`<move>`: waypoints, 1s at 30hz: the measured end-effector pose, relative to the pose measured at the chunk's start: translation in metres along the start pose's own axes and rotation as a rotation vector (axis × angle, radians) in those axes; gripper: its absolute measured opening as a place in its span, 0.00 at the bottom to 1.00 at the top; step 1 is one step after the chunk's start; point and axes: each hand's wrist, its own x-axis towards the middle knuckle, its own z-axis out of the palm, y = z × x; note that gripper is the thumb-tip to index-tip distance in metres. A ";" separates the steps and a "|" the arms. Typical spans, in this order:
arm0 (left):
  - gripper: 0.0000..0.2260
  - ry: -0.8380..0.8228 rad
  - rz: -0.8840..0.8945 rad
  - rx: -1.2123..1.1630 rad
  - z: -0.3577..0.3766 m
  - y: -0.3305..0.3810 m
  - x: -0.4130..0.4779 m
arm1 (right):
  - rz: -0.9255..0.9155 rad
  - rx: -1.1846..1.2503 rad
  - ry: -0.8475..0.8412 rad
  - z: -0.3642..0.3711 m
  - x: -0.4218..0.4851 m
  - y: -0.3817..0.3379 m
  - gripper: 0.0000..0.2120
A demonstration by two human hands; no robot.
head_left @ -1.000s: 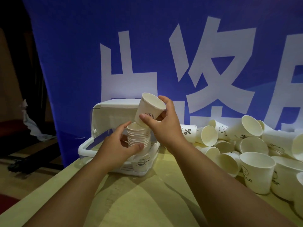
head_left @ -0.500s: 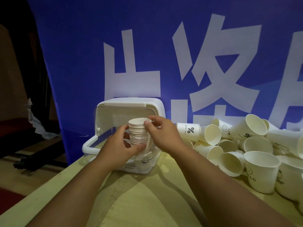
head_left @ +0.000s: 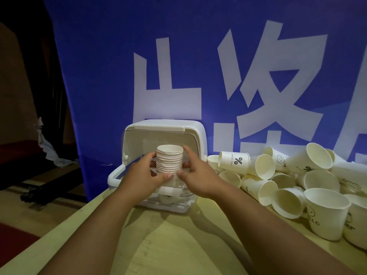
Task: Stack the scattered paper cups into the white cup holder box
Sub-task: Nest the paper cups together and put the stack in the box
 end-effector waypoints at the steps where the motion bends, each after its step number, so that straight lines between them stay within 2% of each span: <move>1: 0.28 0.008 -0.010 -0.012 -0.003 -0.003 0.002 | 0.010 -0.018 -0.019 0.002 0.002 -0.003 0.35; 3: 0.24 0.015 -0.034 -0.039 -0.008 -0.008 0.006 | 0.021 -0.073 -0.056 0.008 0.011 -0.006 0.38; 6: 0.25 0.029 -0.076 -0.036 -0.014 -0.013 0.013 | 0.043 -0.098 -0.095 0.015 0.025 -0.012 0.37; 11: 0.23 -0.001 -0.158 0.069 -0.026 -0.016 0.038 | 0.073 -0.177 -0.155 0.023 0.051 -0.021 0.38; 15: 0.22 -0.037 -0.202 0.075 -0.032 -0.020 0.059 | 0.128 -0.006 -0.152 0.028 0.072 -0.021 0.36; 18: 0.23 0.015 -0.198 0.089 -0.029 -0.028 0.071 | 0.143 0.168 -0.162 0.035 0.085 -0.019 0.38; 20: 0.22 0.055 -0.219 0.055 -0.024 -0.036 0.076 | 0.163 0.223 -0.147 0.043 0.092 -0.014 0.34; 22: 0.20 0.076 -0.237 0.051 -0.020 -0.042 0.078 | 0.197 0.230 -0.142 0.052 0.098 -0.003 0.31; 25: 0.17 0.050 -0.275 0.075 -0.017 -0.048 0.081 | 0.242 0.193 -0.216 0.057 0.103 0.007 0.34; 30: 0.19 0.016 -0.328 0.168 -0.017 -0.050 0.083 | 0.246 0.113 -0.265 0.058 0.109 0.014 0.34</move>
